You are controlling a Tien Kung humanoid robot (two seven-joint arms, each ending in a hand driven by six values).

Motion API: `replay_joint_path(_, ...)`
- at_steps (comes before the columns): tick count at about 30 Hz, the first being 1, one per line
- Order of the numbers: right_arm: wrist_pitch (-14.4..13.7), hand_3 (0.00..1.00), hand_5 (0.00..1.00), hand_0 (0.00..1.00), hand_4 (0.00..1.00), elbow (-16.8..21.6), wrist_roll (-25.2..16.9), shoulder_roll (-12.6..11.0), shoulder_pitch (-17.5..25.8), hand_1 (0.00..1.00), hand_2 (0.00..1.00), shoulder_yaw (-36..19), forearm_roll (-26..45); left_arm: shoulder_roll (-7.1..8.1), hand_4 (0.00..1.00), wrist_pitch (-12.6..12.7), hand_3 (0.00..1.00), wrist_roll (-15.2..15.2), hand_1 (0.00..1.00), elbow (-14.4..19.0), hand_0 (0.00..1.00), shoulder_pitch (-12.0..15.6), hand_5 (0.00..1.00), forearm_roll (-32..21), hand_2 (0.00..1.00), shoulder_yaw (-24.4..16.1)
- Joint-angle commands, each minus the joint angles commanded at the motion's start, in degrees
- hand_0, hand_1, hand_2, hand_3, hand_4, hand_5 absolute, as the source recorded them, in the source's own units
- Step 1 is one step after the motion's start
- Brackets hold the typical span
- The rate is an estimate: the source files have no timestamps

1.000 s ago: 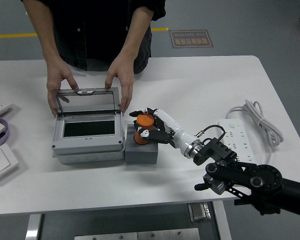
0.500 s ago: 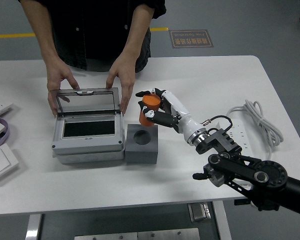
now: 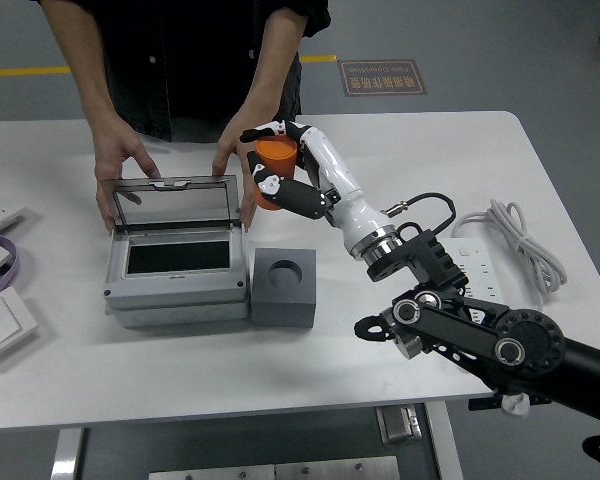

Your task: Pick up the cylinder from the cube,place it in the box,flap close box

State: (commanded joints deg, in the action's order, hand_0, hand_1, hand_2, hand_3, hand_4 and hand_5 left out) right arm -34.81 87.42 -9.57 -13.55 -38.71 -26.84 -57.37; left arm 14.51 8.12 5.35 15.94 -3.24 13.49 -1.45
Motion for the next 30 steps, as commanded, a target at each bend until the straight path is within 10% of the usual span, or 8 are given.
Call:
replay_joint_path(13,2.7,0.447,0.002,0.002,0.093,2.8,11.0,3.1,-4.4,0.135,0.532,2.9,-17.8,0.16,0.652,0.0,0.608,0.0,0.572,0.0,0.582,-0.1,0.22,-0.2,0.55,0.3)
replay_joint_path(30,16.1,0.436,0.002,0.002,0.107,-3.0,31.6,6.8,-9.9,0.124,0.53,11.1,-51.5,0.27,0.642,0.0,0.608,0.4,0.573,-0.1,0.583,-0.5,0.238,-0.4,0.55,0.6)
